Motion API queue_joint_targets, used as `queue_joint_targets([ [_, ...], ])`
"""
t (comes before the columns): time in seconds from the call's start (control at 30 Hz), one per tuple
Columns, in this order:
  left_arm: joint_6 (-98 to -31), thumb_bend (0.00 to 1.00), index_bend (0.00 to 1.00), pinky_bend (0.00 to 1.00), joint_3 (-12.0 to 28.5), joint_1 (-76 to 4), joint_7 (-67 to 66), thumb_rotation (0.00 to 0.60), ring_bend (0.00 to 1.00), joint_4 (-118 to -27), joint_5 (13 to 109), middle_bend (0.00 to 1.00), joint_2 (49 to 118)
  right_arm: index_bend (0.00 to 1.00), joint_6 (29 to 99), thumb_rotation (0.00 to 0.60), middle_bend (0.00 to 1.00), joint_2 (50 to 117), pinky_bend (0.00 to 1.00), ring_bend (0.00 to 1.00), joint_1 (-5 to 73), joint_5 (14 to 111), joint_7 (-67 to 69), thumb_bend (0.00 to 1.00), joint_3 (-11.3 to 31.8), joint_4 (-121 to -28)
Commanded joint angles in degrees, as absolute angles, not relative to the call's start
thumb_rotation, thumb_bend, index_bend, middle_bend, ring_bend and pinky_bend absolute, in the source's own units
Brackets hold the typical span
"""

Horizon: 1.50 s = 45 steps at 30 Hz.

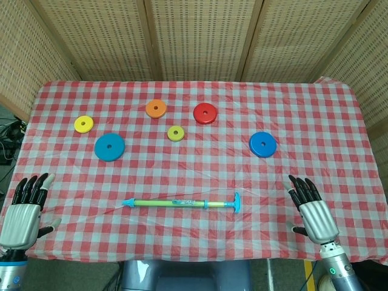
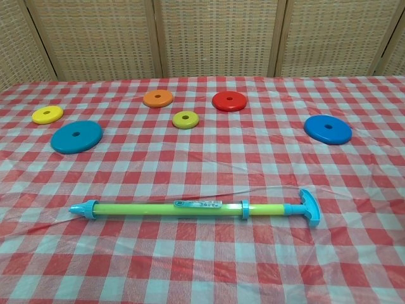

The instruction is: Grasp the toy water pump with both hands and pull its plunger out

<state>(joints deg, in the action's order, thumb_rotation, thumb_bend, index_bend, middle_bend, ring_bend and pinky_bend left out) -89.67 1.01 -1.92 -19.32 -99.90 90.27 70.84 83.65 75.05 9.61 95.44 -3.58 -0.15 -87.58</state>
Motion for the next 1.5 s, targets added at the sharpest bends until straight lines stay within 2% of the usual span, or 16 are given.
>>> queue_joint_targets([
  [0.03, -89.9, 0.08, 0.00, 0.00, 1.2, -1.9, -19.1, 0.600, 0.00, -99.8, 90.1, 0.00, 70.9, 0.11, 82.8, 0.600, 0.00, 75.5, 0.00, 0.00, 10.1, 94.9, -3.5, 0.12, 0.2, -87.8],
  [0.17, -89.6, 0.09, 0.00, 0.00, 1.3, -2.0, -19.3, 0.600, 0.00, -99.5, 89.8, 0.00, 71.2, 0.13, 81.1, 0.600, 0.02, 76.7, 0.00, 0.01, 11.9, 94.2, -4.1, 0.12, 1.7, -88.9],
  [0.23, -89.4, 0.09, 0.00, 0.00, 1.4, -2.1, -19.3, 0.600, 0.00, -99.5, 89.6, 0.00, 71.3, 0.17, 80.5, 0.600, 0.11, 77.5, 0.03, 0.08, 12.7, 93.9, -4.7, 0.12, 2.5, -89.1],
  [0.33, -89.1, 0.09, 0.00, 0.00, 1.7, -2.2, -18.9, 0.600, 0.00, -99.3, 88.8, 0.00, 71.4, 0.24, 78.0, 0.600, 0.33, 80.4, 0.19, 0.28, 15.7, 93.3, -5.9, 0.12, 4.9, -89.6],
  [0.47, -88.6, 0.09, 0.00, 0.00, 2.2, -2.5, -18.1, 0.600, 0.00, -99.1, 87.8, 0.00, 71.3, 0.28, 73.1, 0.600, 0.53, 85.7, 0.32, 0.47, 20.1, 89.5, -10.2, 0.13, 8.5, -89.7],
  [0.53, -88.0, 0.09, 0.00, 0.00, 2.3, -2.7, -17.8, 0.600, 0.00, -99.0, 87.0, 0.00, 71.3, 0.31, 71.4, 0.600, 0.70, 88.0, 0.41, 0.64, 21.5, 87.5, -12.8, 0.13, 9.4, -90.3],
  [0.6, -87.5, 0.09, 0.00, 0.00, 2.6, -2.9, -17.7, 0.600, 0.00, -98.8, 86.2, 0.00, 71.2, 0.33, 69.7, 0.600, 0.79, 90.0, 0.48, 0.73, 22.6, 85.2, -15.1, 0.14, 10.1, -91.2],
  [0.73, -87.5, 0.09, 0.00, 0.00, 3.2, -3.0, -17.1, 0.600, 0.00, -98.7, 85.3, 0.00, 71.1, 0.35, 68.1, 0.600, 0.91, 93.6, 0.57, 0.84, 24.2, 81.8, -19.2, 0.15, 10.9, -91.7],
  [0.93, -87.7, 0.09, 0.00, 0.00, 3.6, -2.9, -15.5, 0.600, 0.00, -98.6, 84.6, 0.00, 70.5, 0.40, 65.9, 0.600, 0.99, 98.6, 0.64, 0.92, 26.3, 76.7, -24.3, 0.23, 11.4, -91.1],
  [1.37, -87.5, 0.10, 0.00, 0.00, 3.5, -2.9, -14.1, 0.600, 0.00, -98.8, 84.0, 0.00, 69.8, 0.46, 64.8, 0.600, 1.00, 102.6, 0.65, 0.93, 27.9, 70.8, -28.9, 0.43, 10.5, -87.9],
  [1.5, -87.5, 0.10, 0.00, 0.00, 3.4, -3.0, -14.2, 0.600, 0.00, -98.8, 84.1, 0.00, 69.8, 0.47, 64.8, 0.600, 1.00, 102.4, 0.65, 0.93, 28.0, 69.9, -29.1, 0.45, 10.4, -87.6],
])
